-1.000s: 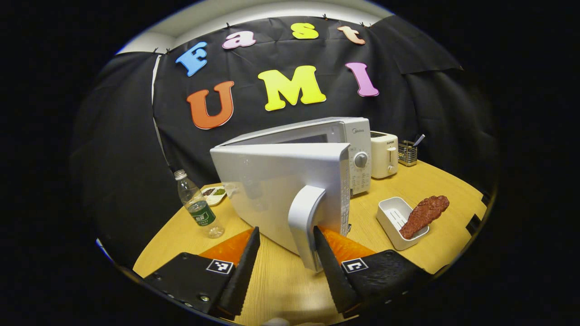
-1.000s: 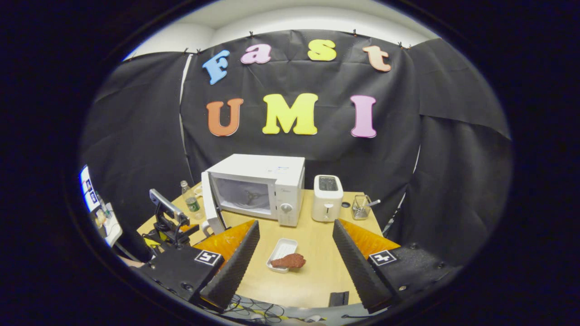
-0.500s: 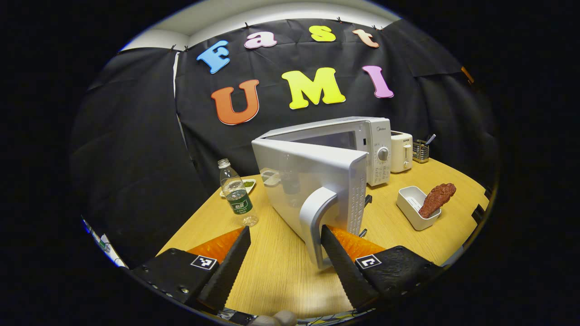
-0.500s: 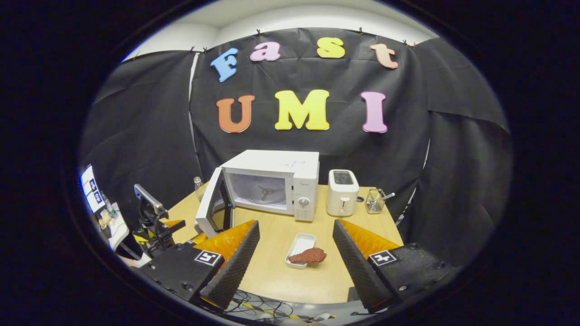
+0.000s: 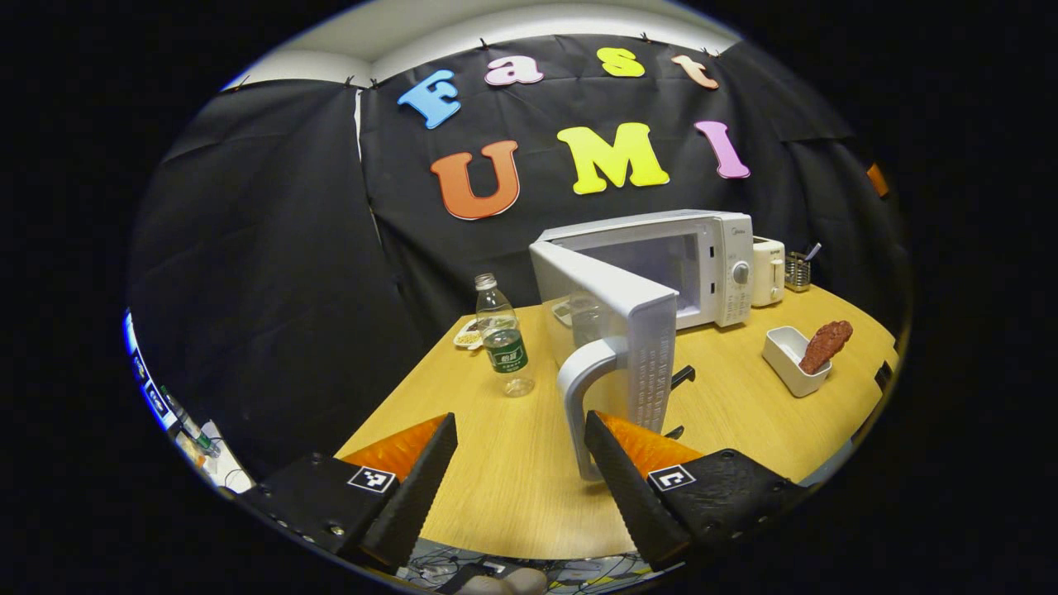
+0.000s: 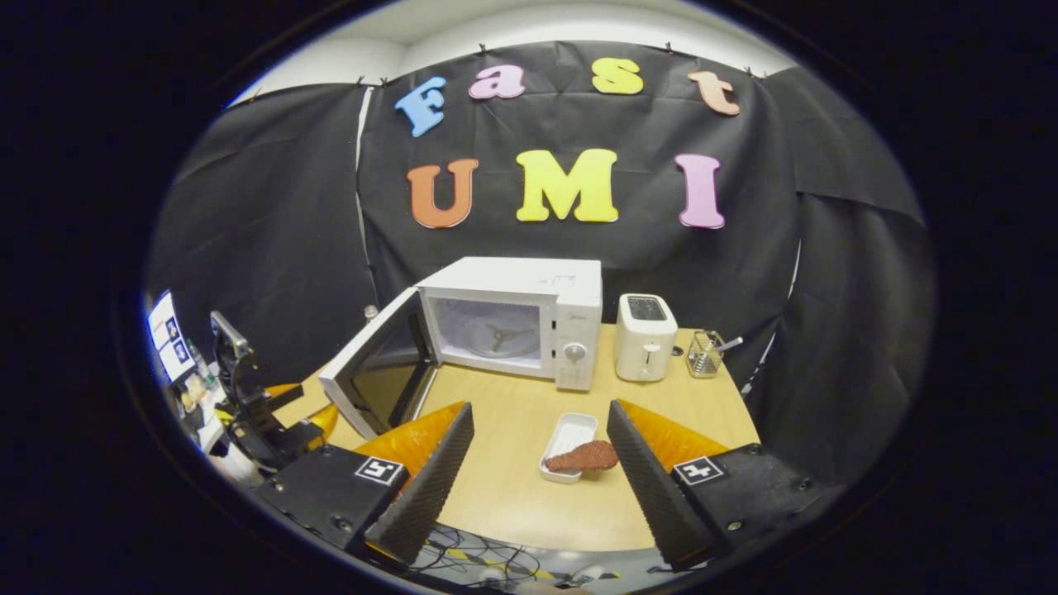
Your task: Open the microwave oven with the left hand, put the food in, and close the microwave oven.
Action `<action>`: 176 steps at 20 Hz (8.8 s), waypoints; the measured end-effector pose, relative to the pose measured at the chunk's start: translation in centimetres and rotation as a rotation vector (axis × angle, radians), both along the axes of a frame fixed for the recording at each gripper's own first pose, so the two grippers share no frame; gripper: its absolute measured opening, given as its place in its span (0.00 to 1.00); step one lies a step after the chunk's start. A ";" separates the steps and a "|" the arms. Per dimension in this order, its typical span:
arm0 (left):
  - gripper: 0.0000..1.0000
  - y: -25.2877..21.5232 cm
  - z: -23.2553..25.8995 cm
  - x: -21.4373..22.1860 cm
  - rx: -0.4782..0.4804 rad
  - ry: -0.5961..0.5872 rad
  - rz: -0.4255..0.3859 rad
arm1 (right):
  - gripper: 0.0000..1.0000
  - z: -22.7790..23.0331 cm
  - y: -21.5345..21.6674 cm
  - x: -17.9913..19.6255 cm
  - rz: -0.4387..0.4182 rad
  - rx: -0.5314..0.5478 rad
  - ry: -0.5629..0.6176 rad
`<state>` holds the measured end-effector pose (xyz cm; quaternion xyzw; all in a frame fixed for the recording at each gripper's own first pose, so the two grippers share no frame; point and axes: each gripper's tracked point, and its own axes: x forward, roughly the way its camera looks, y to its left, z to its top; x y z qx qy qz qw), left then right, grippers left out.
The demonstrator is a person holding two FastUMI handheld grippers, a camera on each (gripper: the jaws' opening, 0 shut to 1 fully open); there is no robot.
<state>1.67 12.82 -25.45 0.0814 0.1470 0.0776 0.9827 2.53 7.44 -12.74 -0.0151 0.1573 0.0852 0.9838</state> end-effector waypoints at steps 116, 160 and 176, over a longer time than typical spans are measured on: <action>0.95 -8.2 13.1 -0.3 -0.174 -0.074 -0.275 | 0.98 -2.7 13.2 26.5 -0.199 0.138 -0.134; 0.00 9.5 6.4 3.3 -0.081 -0.128 0.054 | 0.99 3.4 -3.9 3.2 -0.298 0.070 -0.020; 0.00 3.6 2.5 4.0 -0.131 -0.043 -0.047 | 0.99 0.9 -3.4 2.2 -0.261 0.073 0.057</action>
